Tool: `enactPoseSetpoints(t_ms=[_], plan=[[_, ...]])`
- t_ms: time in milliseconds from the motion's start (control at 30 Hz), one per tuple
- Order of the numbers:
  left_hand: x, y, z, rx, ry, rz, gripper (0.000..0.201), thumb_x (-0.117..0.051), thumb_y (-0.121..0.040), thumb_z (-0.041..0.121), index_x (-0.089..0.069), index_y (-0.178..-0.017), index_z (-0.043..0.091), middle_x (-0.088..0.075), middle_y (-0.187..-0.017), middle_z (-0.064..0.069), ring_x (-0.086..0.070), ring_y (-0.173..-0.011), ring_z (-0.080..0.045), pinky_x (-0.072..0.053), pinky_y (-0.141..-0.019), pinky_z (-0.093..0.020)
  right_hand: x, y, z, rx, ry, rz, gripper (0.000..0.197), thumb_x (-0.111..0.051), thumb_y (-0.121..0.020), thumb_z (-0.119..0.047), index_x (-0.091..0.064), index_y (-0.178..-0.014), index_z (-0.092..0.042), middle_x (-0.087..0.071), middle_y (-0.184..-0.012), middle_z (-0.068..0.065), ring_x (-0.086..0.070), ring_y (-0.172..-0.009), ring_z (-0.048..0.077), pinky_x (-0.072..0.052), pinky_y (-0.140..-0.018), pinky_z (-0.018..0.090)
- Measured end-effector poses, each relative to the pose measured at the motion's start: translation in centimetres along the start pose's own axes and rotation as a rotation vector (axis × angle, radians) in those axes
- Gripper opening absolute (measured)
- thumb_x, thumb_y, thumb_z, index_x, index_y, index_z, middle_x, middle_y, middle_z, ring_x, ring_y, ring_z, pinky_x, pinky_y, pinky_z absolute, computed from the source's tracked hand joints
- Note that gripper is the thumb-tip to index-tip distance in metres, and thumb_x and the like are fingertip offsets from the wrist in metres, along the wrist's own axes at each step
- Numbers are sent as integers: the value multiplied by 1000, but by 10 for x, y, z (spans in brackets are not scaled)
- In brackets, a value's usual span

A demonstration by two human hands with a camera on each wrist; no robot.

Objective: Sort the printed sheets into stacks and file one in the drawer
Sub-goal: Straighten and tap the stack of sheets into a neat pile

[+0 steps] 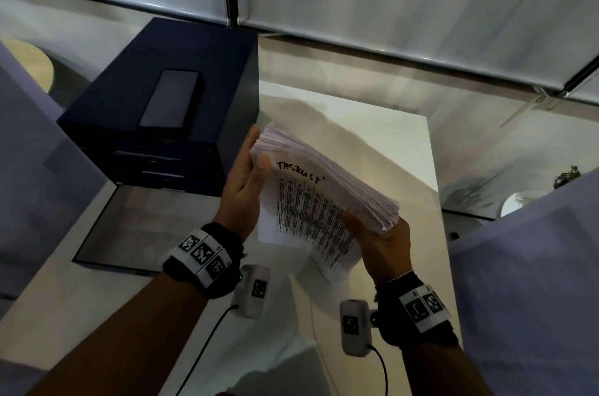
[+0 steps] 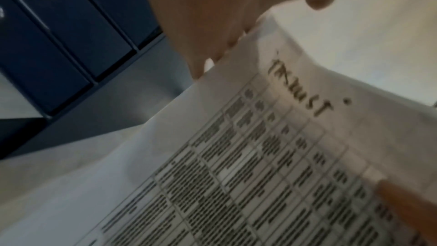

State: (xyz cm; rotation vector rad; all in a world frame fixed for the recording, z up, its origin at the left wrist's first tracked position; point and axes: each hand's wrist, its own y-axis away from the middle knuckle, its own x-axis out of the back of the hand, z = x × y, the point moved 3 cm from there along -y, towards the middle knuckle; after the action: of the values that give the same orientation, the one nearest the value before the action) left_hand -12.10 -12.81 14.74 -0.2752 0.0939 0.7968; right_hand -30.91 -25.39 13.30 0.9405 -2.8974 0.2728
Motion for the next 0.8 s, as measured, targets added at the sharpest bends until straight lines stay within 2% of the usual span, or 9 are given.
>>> enactPoseSetpoints(t_ms=[100, 200, 267, 300, 367, 467, 633, 733, 800], plan=[[6, -3, -3, 9, 23, -8, 69, -50, -94, 27, -16, -154, 17, -42, -144, 16, -47, -130, 3, -44, -101, -17, 2, 0, 3, -3, -5, 3, 38, -75, -79, -1, -65, -100, -32, -70, -87, -32, -67, -86, -10, -52, -74, 8], [17, -10, -20, 107, -56, -79, 109, -79, -77, 26, -1, -150, 49, -27, -157, 10, -38, -139, -4, -42, -105, -24, 3, -1, 3, -7, -35, 1, 35, -73, -79, 0, -66, -98, -29, -72, -86, -29, -68, -85, -9, -52, -73, 8], [22, -14, -36, 203, -237, -160, 125, -86, -68, 15, 2, -151, 44, -35, -152, 10, -40, -136, -5, -43, -105, -26, 5, -2, 3, -6, -52, -4, 37, -73, -80, 1, -66, -98, -31, -72, -89, -28, -68, -88, -8, -52, -76, 10], [22, -16, -41, 227, -313, -181, 120, -86, -67, 10, -6, -154, 30, -42, -146, 8, -45, -131, -4, -46, -103, -24, 5, -3, 2, -10, -41, -13, 39, -74, -80, 0, -65, -99, -33, -71, -91, -28, -67, -90, -8, -53, -78, 11], [20, -24, -47, 232, -332, -166, 86, -82, -69, 3, -38, -142, 9, -58, -130, -1, -58, -115, -1, -53, -95, -25, 4, -6, 7, -47, -12, -11, 38, -75, -79, -3, -65, -100, -34, -72, -92, -27, -67, -91, -6, -54, -80, 17], [9, -27, -43, 221, -249, -59, 37, -75, -79, 2, -62, -112, 11, -69, -103, 6, -68, -92, 4, -57, -87, -33, 4, -14, 12, -114, -5, 84, 22, -79, -77, -10, -73, -90, -27, -75, -85, -16, -71, -87, 6, -59, -83, 36], [1, -3, -42, 100, -245, 103, 35, -71, -86, 10, -56, -117, 18, -66, -109, 11, -64, -97, 7, -53, -78, -12, 1, -6, 6, -22, -9, 153, 26, -75, -80, -4, -69, -91, -26, -69, -77, -24, -65, -75, -14, -51, -67, 8], [3, 14, -49, 103, -276, 71, 37, -62, -92, 7, -39, -118, 21, -54, -110, 13, -56, -92, 20, -45, -74, -2, -4, 1, 7, -53, -49, 127, 31, -75, -78, 1, -68, -95, -25, -73, -78, -24, -68, -79, -9, -52, -69, 9], [6, 14, -48, 89, -293, 40, 35, -59, -95, 8, -36, -118, 18, -52, -108, 15, -55, -91, 21, -45, -74, -3, -2, -2, -1, 2, -110, 156, 35, -78, -75, 3, -66, -104, -13, -74, -85, -21, -69, -82, -3, -53, -70, 12]])
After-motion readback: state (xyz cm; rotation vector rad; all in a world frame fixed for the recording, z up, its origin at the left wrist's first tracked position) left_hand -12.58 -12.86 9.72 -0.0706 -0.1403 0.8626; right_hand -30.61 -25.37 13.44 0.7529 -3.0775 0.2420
